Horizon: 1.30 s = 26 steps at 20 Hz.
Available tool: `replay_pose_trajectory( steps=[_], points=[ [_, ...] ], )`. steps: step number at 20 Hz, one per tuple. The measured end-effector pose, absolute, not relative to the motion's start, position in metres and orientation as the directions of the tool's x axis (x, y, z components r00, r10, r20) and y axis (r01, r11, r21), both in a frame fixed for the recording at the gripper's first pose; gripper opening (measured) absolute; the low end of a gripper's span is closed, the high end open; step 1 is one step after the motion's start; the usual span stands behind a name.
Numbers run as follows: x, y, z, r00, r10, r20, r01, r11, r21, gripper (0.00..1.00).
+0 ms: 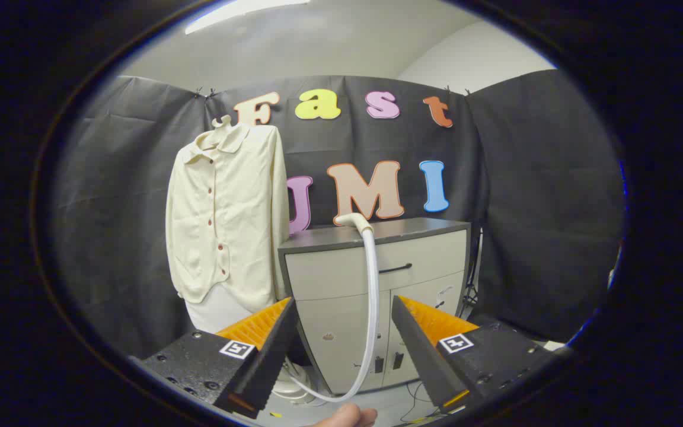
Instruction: Iron the clothes twice with a garment steamer, once on the left side and once on the right side.
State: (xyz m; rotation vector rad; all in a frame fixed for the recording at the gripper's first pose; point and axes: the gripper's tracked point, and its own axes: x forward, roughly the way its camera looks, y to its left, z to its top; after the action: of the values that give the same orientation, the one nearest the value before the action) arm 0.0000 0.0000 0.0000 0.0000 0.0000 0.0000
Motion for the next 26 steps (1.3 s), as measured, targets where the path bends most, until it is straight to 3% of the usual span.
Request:
replay_pose_trajectory(
  steps=[18, 26],
  points=[
    [0.001, 0.020, -0.024, 1.000, 0.020, -0.011, -0.020, 1.000, -0.003, 0.97],
    [0.036, 0.031, -0.009, 0.999, 0.025, -0.020, -0.025, 0.999, -0.032, 0.97]
  ],
)
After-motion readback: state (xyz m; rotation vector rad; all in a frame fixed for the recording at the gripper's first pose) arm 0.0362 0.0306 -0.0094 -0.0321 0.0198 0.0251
